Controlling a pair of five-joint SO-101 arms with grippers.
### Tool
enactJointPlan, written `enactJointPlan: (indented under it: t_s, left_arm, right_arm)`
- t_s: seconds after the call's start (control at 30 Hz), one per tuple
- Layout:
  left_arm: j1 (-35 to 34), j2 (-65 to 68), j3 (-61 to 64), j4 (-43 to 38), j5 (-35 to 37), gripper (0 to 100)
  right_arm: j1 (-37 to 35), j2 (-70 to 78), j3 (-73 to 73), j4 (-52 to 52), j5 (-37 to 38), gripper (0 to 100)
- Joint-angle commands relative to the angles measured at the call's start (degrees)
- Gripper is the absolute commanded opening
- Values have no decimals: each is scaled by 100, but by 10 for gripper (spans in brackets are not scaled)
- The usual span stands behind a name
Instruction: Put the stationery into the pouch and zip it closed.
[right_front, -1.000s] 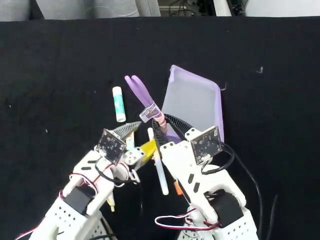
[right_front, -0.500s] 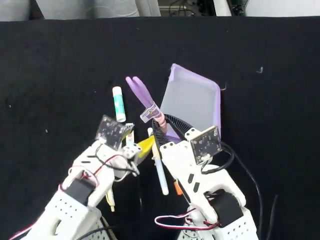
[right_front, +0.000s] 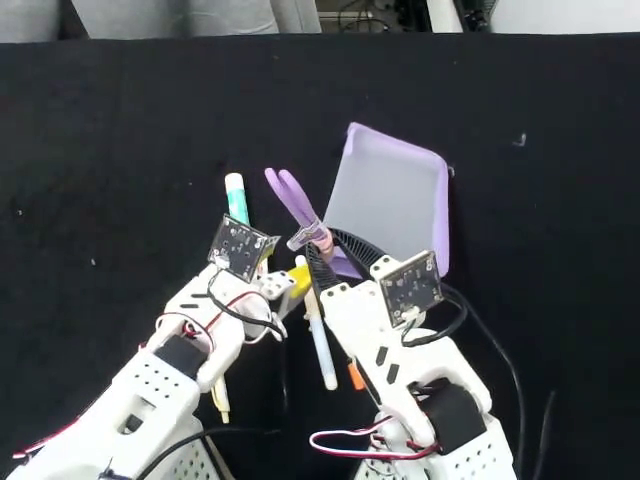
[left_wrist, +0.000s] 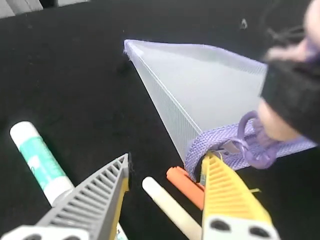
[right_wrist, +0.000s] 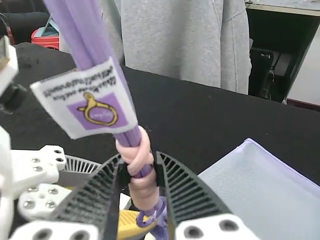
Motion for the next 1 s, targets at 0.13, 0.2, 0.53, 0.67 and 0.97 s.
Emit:
enactJointPlan:
  t_s: [0.13,0.2,0.53,0.67,0.97]
  left_arm:
    - [75,18,-198,-396,35,136]
    - [180,9,-198,-396,35,116]
    - [215,70,-277,-730,18,70]
    - [233,70,-198,-765,-466,31]
    - [-171,9,-189,-721,-527,29]
  right_arm:
    - [88,-215,-57,-62,26,12]
    - [88,-215,-66,-35,26,12]
    - [114,-215,-66,-26,26,12]
    - [123,-215,-66,-26,26,12]
    - [123,-215,-268,334,246,12]
